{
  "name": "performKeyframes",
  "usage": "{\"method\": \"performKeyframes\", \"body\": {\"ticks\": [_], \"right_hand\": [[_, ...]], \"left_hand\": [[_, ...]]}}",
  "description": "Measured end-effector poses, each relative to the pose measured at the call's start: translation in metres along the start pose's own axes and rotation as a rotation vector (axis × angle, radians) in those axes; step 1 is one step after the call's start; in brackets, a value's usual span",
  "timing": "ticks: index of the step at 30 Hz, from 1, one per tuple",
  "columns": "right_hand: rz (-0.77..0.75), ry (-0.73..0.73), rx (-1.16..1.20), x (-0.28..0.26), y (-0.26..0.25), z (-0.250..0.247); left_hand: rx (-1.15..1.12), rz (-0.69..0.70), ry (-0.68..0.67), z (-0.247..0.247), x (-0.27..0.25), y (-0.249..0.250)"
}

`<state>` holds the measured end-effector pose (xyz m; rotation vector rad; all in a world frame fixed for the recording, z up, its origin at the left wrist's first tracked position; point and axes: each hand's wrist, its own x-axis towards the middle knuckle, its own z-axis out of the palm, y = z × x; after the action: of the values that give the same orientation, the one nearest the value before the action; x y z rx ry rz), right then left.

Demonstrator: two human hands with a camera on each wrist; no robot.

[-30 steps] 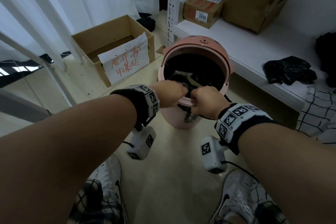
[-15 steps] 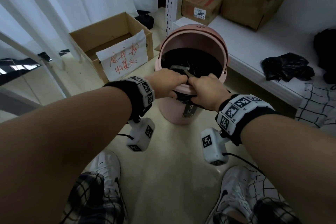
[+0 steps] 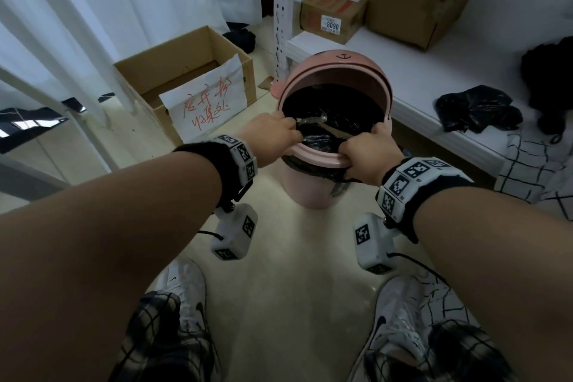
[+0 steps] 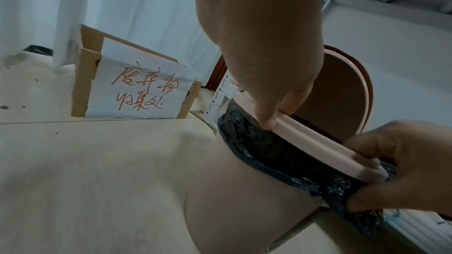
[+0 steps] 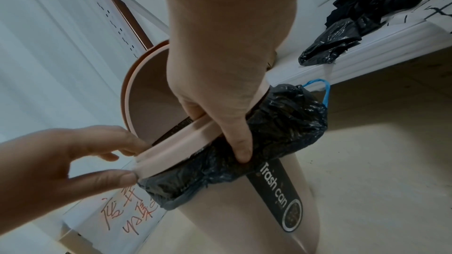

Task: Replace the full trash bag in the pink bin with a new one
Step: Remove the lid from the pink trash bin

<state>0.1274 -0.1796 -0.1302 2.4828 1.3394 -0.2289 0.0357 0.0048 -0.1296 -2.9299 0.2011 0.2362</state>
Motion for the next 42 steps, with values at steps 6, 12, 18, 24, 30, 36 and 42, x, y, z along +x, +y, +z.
{"method": "performKeyframes", "body": {"ticks": [6, 12, 18, 24, 30, 36, 42], "right_hand": [[-0.068, 0.007, 0.175, -0.010, 0.007, 0.002], [-0.047, 0.085, 0.148, -0.019, 0.027, -0.002], [-0.017, 0.138, 0.167, -0.021, 0.032, -0.017], [0.037, 0.276, 0.184, -0.023, 0.026, -0.041], [0.072, 0.347, 0.203, -0.023, 0.027, -0.056], [0.099, 0.354, 0.345, 0.000, 0.005, -0.070], [0.038, 0.271, 0.310, 0.023, -0.029, -0.071]], "left_hand": [[0.238, 0.072, -0.163, -0.014, 0.023, 0.009], [0.293, 0.182, -0.068, -0.018, 0.023, 0.007], [0.162, 0.173, 0.049, -0.032, 0.014, -0.002], [0.189, 0.074, 0.057, -0.051, 0.005, -0.003], [0.036, -0.018, 0.069, -0.064, -0.006, -0.006], [-0.153, -0.130, 0.078, -0.065, -0.037, -0.018], [-0.299, -0.384, -0.032, -0.043, -0.056, -0.042]]}}
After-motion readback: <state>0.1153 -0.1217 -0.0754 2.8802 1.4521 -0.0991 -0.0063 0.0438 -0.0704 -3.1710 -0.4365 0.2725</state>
